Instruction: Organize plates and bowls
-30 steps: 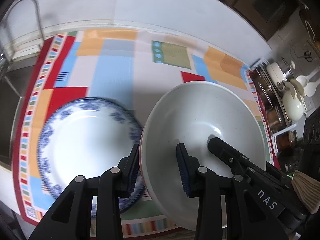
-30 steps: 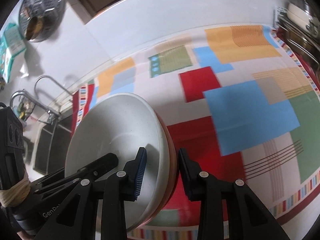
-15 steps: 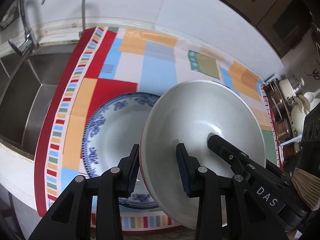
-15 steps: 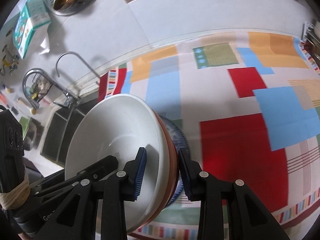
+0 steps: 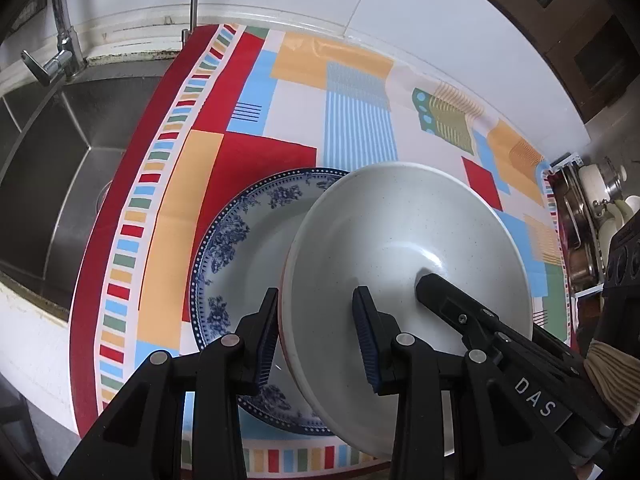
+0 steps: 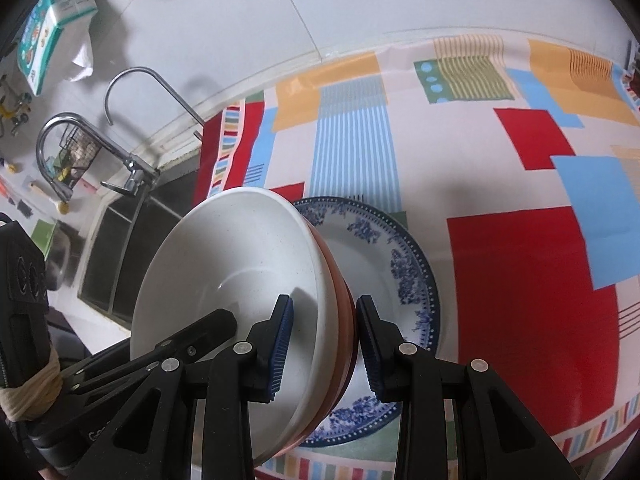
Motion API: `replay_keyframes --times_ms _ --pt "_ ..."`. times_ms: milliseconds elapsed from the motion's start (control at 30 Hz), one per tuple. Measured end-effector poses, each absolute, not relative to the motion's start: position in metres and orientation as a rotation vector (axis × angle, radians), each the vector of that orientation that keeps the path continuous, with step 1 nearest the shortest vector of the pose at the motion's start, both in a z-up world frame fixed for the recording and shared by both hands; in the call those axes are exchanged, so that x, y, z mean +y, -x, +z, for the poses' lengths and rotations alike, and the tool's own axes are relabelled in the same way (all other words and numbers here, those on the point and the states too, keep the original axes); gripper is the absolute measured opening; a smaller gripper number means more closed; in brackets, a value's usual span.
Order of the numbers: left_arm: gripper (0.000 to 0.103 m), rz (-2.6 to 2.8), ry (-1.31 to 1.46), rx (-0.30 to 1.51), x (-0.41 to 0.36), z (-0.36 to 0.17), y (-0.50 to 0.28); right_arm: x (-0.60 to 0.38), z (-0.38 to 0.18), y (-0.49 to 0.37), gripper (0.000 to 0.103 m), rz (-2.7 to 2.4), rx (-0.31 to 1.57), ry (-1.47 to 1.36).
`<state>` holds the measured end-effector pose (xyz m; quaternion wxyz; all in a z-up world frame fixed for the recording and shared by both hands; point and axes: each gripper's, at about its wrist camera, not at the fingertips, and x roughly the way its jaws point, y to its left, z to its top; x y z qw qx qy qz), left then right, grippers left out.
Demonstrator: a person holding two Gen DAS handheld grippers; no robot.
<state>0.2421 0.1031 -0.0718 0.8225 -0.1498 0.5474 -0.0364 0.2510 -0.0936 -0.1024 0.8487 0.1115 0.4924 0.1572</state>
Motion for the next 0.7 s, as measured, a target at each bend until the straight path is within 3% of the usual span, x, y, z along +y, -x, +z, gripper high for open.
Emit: replay_keyframes --times_ms 700 --pt "0.036 -0.14 0.267 1.147 0.1046 -0.0715 -0.2458 -0.0896 -0.109 -0.2569 0.038 0.315 1.025 -0.244"
